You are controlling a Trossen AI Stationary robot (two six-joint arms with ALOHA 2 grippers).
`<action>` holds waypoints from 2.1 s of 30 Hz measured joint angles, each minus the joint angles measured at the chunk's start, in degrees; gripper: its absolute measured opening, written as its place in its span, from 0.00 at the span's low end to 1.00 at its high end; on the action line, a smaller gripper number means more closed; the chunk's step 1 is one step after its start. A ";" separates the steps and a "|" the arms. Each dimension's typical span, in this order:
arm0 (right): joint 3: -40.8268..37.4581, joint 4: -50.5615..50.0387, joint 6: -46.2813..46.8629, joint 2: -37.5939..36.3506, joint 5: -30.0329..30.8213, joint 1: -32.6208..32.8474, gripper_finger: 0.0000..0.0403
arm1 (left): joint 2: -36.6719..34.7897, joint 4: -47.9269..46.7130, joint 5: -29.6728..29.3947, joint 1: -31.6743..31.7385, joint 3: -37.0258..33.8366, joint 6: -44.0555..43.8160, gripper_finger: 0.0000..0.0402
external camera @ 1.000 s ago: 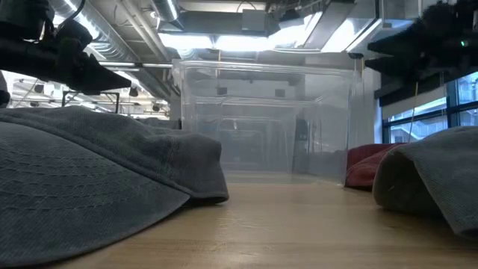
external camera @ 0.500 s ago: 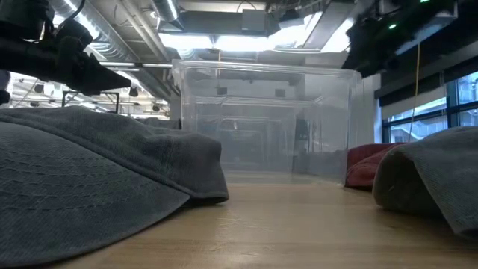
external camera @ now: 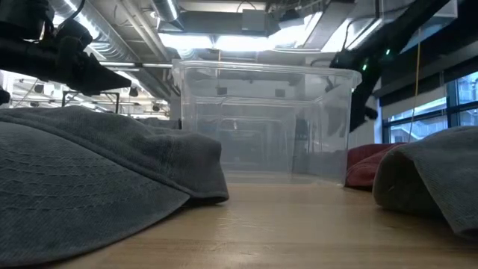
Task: Pick & Place hat
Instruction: Put the top gray cap into the top transparent bin
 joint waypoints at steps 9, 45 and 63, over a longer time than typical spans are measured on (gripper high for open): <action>0.02 4.16 -3.47 11.34 -0.08 -2.30 0.67 | -0.01 0.00 -0.02 0.02 0.00 -0.01 0.03; -0.11 0.48 -9.14 16.33 1.89 -1.19 0.04 | -0.01 -0.02 -0.02 0.01 0.00 0.02 0.02; 0.06 -8.49 -6.57 -19.92 1.04 5.08 0.02 | 0.01 -0.02 -0.15 0.00 0.00 0.02 0.02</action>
